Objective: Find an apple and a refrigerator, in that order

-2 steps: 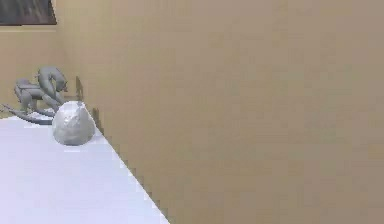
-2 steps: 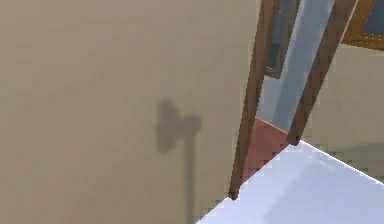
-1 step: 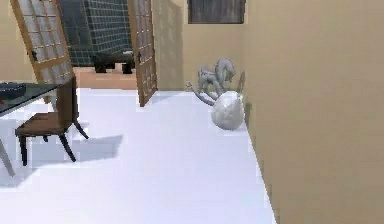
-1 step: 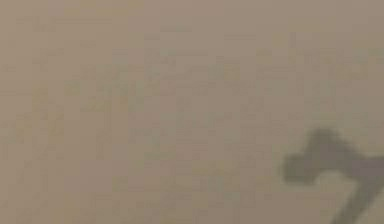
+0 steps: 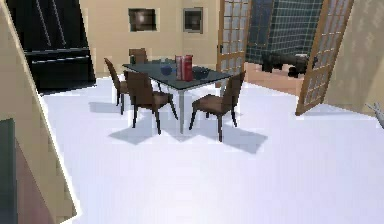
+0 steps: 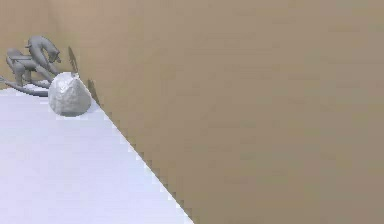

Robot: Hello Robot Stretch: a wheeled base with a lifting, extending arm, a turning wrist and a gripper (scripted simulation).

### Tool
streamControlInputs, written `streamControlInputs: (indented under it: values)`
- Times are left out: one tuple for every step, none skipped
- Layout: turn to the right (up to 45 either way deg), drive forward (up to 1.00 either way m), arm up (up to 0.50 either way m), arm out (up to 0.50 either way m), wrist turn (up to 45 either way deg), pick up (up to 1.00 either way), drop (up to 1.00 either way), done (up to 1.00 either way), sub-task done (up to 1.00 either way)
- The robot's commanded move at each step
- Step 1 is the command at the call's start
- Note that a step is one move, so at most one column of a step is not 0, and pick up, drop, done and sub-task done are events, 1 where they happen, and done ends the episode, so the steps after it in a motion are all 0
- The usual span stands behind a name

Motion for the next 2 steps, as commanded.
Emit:
streamControlInputs:
  values:
    - [-9.0,0.00,0.00,0.00,0.0,0.00,0.00,0.00,0.00]
    - [0.0,0.45,0.00,0.00,0.0,0.00,0.00,0.00,0.00]
